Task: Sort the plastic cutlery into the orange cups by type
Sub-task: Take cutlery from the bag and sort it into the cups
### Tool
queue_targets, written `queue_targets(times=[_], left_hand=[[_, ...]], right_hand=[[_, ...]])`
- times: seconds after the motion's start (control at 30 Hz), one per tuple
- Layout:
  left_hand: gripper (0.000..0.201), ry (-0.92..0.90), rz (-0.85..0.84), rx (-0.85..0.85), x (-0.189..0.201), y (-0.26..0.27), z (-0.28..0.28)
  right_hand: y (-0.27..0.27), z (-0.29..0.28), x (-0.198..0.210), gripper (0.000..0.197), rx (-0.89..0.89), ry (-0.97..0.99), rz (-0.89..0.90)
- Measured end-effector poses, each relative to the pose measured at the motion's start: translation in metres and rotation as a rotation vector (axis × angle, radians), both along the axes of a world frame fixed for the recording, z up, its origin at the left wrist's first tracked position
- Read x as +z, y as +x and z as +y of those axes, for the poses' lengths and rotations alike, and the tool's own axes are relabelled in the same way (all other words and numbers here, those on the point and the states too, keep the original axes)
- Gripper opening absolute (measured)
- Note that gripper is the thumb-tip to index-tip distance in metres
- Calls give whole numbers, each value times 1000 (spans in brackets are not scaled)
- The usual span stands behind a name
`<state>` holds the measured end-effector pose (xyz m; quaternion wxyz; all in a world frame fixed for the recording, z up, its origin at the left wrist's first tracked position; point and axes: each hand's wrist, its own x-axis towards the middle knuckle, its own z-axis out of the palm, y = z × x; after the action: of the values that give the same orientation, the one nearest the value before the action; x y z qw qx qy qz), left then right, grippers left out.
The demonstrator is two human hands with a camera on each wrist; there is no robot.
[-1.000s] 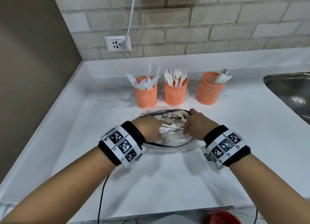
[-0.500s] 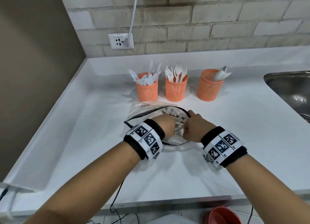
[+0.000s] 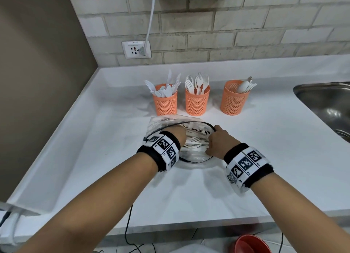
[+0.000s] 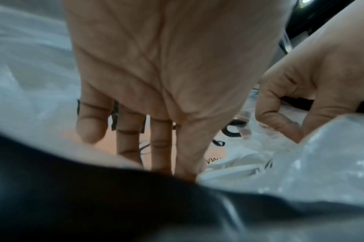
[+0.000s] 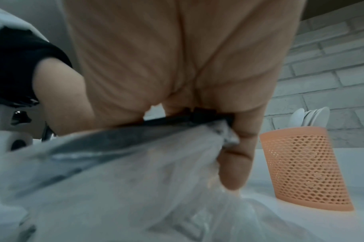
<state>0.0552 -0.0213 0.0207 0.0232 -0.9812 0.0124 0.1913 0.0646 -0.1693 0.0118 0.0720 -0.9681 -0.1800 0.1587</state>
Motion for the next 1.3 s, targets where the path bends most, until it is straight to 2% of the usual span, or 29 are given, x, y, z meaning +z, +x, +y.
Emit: queue_targets(times=[0.13,0.23,0.33,0.43,0.53,0.6,0.7,0.8,0.9,1.03,1.13,1.3], left_hand=[[25,-70,-66,30,0,-2,-6],[36,-167,-92,104,-8,-2,-10],[33,-228,-128,163,-8,-2,-8],[23,-181,-106,135,-7,-4,-5],[21,-124,-76,110,-8,-8,-2],[21,-157,-102,70,-8,-9,-1],[36,-290,-109,-21,-13,-11,-4],[61,-184,-8,-116,-25,-14,-12],[71,-88,29,-79,-37,-14,-15],[59,-124,-23,-37,-38,-17,-12],[40,-211,-108,23,-30,-16,-9],[41,-303,-42,177,-20,-17,1]], right_hand=[[-1,1,-1,25,-9,16,5],[-1,1,-3,27,-6,25,5],[-3,3,-2,38,-11,44,-10],[-2,4,1,58,-22,72,-37],[1,5,5,57,-25,102,-91],[1,5,7,56,-34,122,-95],[1,1,7,60,-48,175,-73],[0,-2,6,55,-55,218,-71],[-3,-6,7,45,-66,199,-88],[-4,-16,8,53,-58,184,-39],[-6,-21,7,51,-74,67,-20],[-6,-17,2,35,-136,-23,-13]])
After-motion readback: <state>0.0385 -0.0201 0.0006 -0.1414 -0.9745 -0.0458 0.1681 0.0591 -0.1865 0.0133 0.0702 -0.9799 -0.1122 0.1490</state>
